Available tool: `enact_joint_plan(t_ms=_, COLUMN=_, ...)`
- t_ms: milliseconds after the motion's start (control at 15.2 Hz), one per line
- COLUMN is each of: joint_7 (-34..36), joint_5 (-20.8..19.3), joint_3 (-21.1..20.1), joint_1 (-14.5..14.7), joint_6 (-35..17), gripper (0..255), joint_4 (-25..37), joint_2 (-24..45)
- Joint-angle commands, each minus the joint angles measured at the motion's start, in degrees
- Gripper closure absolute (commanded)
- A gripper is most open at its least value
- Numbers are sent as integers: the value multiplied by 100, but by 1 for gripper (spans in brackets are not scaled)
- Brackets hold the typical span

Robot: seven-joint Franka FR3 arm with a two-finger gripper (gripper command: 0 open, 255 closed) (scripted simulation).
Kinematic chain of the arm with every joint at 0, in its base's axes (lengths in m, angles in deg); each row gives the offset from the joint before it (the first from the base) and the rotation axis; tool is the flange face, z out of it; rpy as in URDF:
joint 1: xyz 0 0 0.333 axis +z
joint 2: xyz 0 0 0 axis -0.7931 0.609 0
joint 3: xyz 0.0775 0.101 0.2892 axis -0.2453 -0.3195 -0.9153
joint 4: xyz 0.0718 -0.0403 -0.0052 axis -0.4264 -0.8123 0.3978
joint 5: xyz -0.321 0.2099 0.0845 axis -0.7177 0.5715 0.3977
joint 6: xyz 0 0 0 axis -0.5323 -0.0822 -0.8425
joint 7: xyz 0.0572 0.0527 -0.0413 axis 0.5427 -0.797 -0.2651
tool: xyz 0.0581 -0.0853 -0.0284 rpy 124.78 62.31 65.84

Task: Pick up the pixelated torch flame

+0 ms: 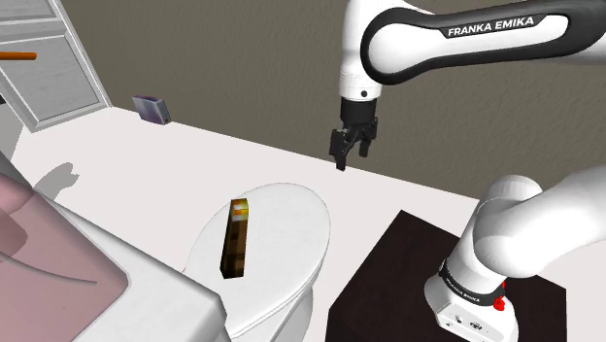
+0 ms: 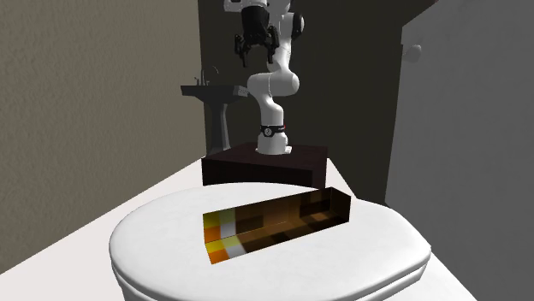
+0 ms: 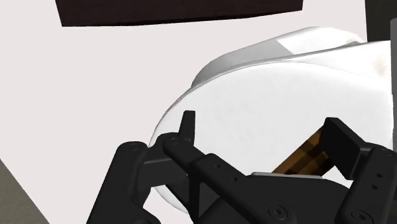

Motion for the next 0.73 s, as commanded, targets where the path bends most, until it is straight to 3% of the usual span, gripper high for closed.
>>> enact_joint_plan(t_ms=0, joint_7=231, joint_5=71, joint_3=-162, joint_1=6, joint_6=-388, gripper=0, joint_4=-67, joint_2=275)
enact_joint_plan(t_ms=660, joint_7=1529, joint_5=55, joint_3=-964, joint_1=-12, joint_6=-2068, gripper=0, joint_4=342, joint_2=2211)
